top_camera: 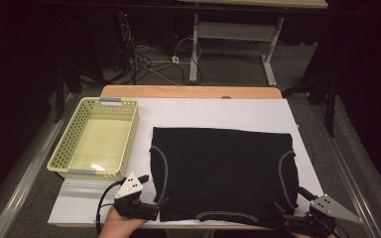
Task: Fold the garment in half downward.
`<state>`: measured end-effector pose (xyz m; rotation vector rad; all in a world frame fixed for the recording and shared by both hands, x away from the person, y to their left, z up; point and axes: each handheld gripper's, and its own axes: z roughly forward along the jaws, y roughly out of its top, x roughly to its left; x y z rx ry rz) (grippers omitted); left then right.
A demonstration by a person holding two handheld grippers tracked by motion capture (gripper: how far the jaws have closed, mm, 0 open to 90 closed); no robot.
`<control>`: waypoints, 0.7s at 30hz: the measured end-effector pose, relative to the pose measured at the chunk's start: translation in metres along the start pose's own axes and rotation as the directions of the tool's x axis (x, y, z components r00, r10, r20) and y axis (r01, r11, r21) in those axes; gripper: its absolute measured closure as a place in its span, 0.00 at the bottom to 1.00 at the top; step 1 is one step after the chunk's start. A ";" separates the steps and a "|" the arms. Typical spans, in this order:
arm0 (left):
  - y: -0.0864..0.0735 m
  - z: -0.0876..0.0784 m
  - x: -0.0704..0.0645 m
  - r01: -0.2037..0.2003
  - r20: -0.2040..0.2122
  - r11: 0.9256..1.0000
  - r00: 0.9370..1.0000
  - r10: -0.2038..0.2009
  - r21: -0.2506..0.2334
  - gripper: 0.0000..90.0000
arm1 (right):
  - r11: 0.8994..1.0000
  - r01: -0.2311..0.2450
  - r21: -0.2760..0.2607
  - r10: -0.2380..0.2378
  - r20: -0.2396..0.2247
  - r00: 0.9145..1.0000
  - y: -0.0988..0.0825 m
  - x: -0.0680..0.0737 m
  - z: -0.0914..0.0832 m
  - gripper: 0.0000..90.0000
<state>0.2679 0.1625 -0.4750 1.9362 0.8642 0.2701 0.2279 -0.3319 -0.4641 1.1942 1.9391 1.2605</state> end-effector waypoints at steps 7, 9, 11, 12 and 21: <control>0.003 0.002 0.001 -0.024 0.011 1.000 1.000 0.024 0.011 0.00 | 1.000 0.007 -0.015 -0.007 -0.014 1.000 0.020 0.010 0.014 0.00; 0.004 0.005 0.001 -0.039 0.015 0.999 0.999 0.038 0.019 0.00 | 0.999 0.018 -0.028 -0.018 -0.015 1.000 0.024 0.015 0.020 0.00; 0.004 0.006 0.000 -0.051 0.021 0.998 0.999 0.050 0.028 0.00 | 0.999 0.017 -0.033 -0.017 -0.026 0.999 0.029 0.020 0.027 0.00; 0.004 0.007 0.000 -0.060 0.023 0.998 0.998 0.059 0.032 0.00 | 0.999 0.021 -0.034 -0.022 -0.027 0.999 0.031 0.023 0.030 0.00; -0.001 0.005 0.002 -0.072 0.043 0.996 0.997 0.070 0.046 0.00 | 0.999 0.040 -0.030 -0.042 -0.075 0.996 0.044 0.051 0.064 0.00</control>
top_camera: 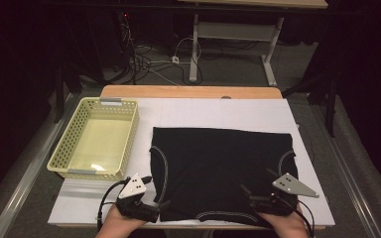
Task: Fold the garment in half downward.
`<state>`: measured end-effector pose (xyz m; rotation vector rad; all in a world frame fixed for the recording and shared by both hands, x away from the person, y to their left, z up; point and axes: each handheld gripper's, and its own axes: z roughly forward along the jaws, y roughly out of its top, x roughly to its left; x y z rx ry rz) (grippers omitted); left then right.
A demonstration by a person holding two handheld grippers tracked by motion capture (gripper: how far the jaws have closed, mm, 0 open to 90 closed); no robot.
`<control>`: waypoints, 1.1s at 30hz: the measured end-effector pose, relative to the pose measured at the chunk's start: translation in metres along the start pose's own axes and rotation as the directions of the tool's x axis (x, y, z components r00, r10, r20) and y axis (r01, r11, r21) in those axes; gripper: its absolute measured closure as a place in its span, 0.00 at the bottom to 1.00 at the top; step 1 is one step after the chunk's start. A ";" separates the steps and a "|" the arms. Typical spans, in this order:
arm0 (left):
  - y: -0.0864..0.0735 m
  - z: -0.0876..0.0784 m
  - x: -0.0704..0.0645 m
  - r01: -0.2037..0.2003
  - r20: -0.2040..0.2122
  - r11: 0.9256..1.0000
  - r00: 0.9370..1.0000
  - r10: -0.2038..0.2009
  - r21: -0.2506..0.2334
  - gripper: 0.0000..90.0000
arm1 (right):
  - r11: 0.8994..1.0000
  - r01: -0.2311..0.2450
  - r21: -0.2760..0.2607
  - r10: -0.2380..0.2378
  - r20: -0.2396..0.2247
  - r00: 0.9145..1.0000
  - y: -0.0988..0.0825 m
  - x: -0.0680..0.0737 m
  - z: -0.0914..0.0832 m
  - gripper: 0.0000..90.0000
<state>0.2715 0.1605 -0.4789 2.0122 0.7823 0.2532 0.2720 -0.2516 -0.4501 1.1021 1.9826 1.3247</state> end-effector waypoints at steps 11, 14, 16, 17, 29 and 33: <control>-0.006 -0.009 0.003 0.015 -0.011 1.000 1.000 -0.015 -0.011 0.00 | 0.999 0.046 -0.013 -0.047 -0.093 0.995 0.012 0.045 0.033 0.00; -0.007 -0.011 0.004 0.021 -0.018 1.000 1.000 -0.022 -0.014 0.00 | 0.998 0.051 -0.030 -0.054 -0.121 0.991 0.014 0.055 0.040 0.00; -0.009 -0.013 0.004 0.023 -0.024 1.000 0.999 -0.024 -0.014 0.00 | 0.998 0.051 -0.032 -0.055 -0.137 0.989 0.015 0.061 0.045 0.00; -0.009 -0.014 0.004 0.023 -0.027 1.000 0.999 -0.023 -0.015 0.00 | 0.998 0.056 -0.034 -0.060 -0.143 0.988 0.015 0.063 0.047 0.00; -0.017 -0.019 0.001 0.011 -0.055 1.000 0.998 -0.012 -0.027 0.00 | 0.994 0.080 -0.077 -0.097 -0.257 0.962 0.025 0.092 0.064 0.00; -0.020 -0.022 0.001 0.022 -0.061 0.999 0.998 -0.024 -0.039 0.00 | 0.993 0.093 -0.068 -0.108 -0.287 0.952 0.024 0.101 0.069 0.00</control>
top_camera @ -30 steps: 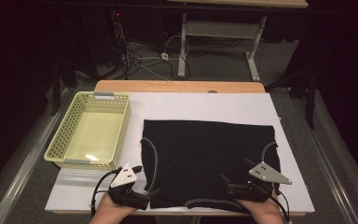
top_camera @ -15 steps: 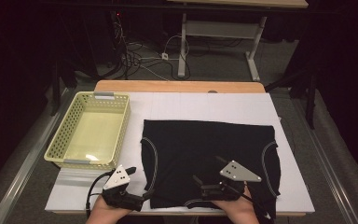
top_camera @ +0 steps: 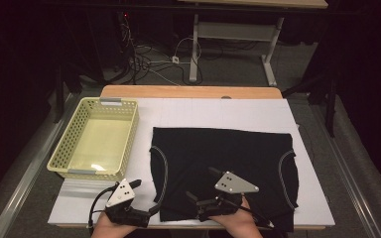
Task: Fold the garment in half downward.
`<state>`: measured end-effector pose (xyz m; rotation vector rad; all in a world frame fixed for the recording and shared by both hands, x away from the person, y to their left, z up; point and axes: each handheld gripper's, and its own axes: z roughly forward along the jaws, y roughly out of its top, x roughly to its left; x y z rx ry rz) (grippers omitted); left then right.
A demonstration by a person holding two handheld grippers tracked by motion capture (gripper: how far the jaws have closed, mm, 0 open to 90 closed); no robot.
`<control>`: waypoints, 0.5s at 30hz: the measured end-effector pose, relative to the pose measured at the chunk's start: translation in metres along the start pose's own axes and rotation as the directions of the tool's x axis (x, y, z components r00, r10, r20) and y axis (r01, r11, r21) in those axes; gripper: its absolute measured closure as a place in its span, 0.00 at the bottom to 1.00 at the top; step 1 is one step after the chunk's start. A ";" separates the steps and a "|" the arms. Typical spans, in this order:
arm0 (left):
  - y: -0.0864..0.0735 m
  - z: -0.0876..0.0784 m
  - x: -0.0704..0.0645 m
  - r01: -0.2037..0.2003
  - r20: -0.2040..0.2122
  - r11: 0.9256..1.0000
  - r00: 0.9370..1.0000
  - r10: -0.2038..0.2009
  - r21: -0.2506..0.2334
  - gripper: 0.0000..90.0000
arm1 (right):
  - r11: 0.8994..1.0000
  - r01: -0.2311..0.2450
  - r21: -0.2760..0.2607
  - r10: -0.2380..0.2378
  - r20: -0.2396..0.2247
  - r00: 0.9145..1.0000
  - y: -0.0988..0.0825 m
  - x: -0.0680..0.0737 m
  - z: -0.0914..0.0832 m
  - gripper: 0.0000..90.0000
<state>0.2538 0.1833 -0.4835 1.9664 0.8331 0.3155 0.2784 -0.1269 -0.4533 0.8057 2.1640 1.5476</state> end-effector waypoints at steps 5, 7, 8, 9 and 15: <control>-0.002 -0.002 0.001 0.015 -0.004 1.000 1.000 -0.015 -0.010 0.00 | 1.000 -0.002 0.005 0.002 -0.032 0.999 0.000 0.005 0.010 0.00; -0.002 -0.002 0.002 0.020 -0.004 1.000 1.000 -0.020 -0.014 0.00 | 1.000 -0.003 0.004 0.003 -0.046 0.999 0.000 0.008 0.012 0.00; -0.002 -0.002 0.002 0.020 -0.004 1.000 1.000 -0.020 -0.015 0.00 | 1.000 0.000 0.006 0.000 -0.051 0.999 0.000 0.009 0.013 0.00; -0.002 -0.002 0.002 0.019 -0.004 1.000 1.000 -0.019 -0.013 0.00 | 1.000 -0.002 0.006 0.002 -0.057 0.998 0.000 0.010 0.014 0.00; -0.002 -0.003 0.002 0.024 -0.008 1.000 1.000 -0.024 -0.015 0.00 | 1.000 -0.001 0.020 0.002 -0.083 0.997 0.000 0.015 0.017 0.00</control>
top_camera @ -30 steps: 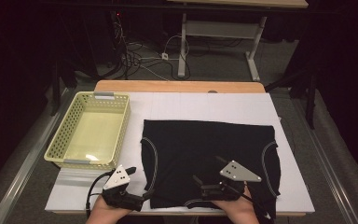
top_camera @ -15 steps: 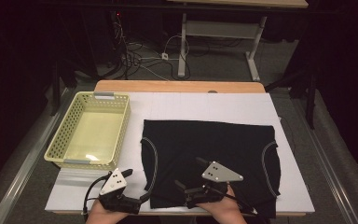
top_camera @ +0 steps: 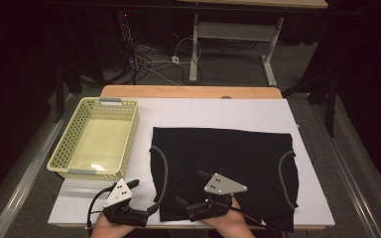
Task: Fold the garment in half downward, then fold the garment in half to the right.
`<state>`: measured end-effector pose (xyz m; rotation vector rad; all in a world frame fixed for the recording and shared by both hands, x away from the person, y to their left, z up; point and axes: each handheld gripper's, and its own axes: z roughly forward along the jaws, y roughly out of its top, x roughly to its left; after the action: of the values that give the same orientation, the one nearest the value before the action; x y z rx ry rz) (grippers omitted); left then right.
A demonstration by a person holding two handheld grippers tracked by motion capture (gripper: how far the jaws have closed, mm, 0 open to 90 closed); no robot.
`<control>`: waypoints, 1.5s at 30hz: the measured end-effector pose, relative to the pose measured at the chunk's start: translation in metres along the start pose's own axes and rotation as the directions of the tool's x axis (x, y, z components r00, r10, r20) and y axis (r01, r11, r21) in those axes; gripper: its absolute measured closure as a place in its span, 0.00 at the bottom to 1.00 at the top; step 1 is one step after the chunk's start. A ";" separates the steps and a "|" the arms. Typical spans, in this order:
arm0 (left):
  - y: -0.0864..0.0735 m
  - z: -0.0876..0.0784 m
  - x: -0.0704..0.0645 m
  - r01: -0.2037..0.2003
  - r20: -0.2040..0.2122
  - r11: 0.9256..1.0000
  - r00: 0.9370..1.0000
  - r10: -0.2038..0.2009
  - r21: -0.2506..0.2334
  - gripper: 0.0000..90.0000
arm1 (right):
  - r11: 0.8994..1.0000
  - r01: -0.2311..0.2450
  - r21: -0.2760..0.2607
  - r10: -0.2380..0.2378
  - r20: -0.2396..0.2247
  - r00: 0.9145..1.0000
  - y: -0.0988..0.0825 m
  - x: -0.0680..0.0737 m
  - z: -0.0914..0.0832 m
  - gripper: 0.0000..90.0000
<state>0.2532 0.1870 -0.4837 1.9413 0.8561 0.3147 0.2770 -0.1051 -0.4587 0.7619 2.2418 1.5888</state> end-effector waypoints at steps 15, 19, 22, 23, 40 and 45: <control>0.053 0.026 -0.006 0.005 0.016 1.000 1.000 -0.005 0.001 0.00 | 0.999 -0.032 0.013 0.032 -0.001 0.999 0.003 -0.008 -0.012 0.02; 0.066 0.043 -0.006 -0.002 0.012 1.000 1.000 0.002 0.004 0.00 | 1.000 -0.007 0.025 0.006 0.026 1.000 0.001 -0.012 -0.023 0.01; 0.075 0.053 -0.001 0.011 0.009 1.000 1.000 -0.011 -0.001 0.00 | 1.000 -0.016 0.022 0.015 0.040 0.999 -0.002 -0.016 -0.031 0.01; 0.079 0.055 0.002 0.017 0.007 1.000 1.000 -0.017 -0.004 0.00 | 1.000 -0.023 0.019 0.023 0.043 0.999 -0.003 -0.016 -0.033 0.01; 0.119 0.087 0.046 0.026 -0.042 0.999 0.999 -0.024 0.041 0.00 | 0.999 -0.040 0.033 0.038 0.037 0.999 -0.015 -0.016 -0.040 0.00; 0.132 0.093 0.060 0.051 -0.055 0.998 0.997 -0.048 0.048 0.00 | 0.999 -0.036 0.035 0.035 0.037 0.999 -0.014 -0.014 -0.042 0.00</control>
<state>0.4043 0.1264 -0.4262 1.9611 0.9535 0.3209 0.2633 -0.1496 -0.4583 0.8375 2.2480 1.5424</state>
